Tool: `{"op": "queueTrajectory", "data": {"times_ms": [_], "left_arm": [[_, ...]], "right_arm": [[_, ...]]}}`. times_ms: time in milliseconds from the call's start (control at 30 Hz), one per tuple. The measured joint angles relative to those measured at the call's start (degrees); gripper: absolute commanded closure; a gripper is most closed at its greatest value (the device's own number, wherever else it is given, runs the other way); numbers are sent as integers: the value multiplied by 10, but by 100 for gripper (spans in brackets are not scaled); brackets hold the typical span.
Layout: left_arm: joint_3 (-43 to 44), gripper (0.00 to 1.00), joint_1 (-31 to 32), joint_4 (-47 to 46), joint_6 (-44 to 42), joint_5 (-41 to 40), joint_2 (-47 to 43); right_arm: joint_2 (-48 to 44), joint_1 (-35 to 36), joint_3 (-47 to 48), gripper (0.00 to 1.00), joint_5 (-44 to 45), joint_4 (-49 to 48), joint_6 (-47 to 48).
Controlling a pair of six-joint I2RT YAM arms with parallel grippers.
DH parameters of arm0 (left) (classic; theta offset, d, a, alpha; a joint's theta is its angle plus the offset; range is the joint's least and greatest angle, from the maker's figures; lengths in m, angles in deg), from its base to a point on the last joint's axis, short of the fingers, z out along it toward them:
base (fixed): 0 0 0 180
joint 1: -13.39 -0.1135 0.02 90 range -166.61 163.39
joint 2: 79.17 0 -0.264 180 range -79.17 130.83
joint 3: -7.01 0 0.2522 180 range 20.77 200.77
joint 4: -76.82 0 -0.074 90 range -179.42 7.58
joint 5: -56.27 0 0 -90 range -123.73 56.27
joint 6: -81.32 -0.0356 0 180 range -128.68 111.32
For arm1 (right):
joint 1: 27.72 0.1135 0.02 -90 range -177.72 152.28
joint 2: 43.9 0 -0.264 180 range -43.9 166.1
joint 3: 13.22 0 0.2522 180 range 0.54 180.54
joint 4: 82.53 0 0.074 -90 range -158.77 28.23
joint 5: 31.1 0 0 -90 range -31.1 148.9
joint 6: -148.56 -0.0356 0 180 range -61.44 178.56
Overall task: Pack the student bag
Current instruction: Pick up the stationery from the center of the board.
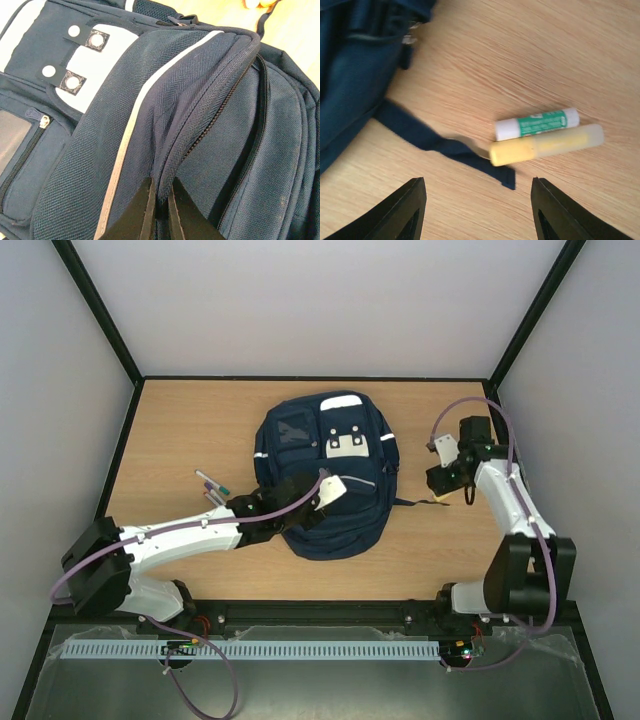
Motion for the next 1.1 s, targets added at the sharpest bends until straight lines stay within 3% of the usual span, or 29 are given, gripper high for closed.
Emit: {"op": "queueTrajectory", "data": {"times_ms": [200,633,1100], "left_arm": [[0,96,0,7,3,6,-9],[0,95,0,8,7,9,-16],[0,94,0,9,9,11,-17]], "right_arm": [[115,-39,70,28,-8,5,-57],[266,-41,125,37,5,3,-160],[301,-41,160,36,54,-3,-201]]}}
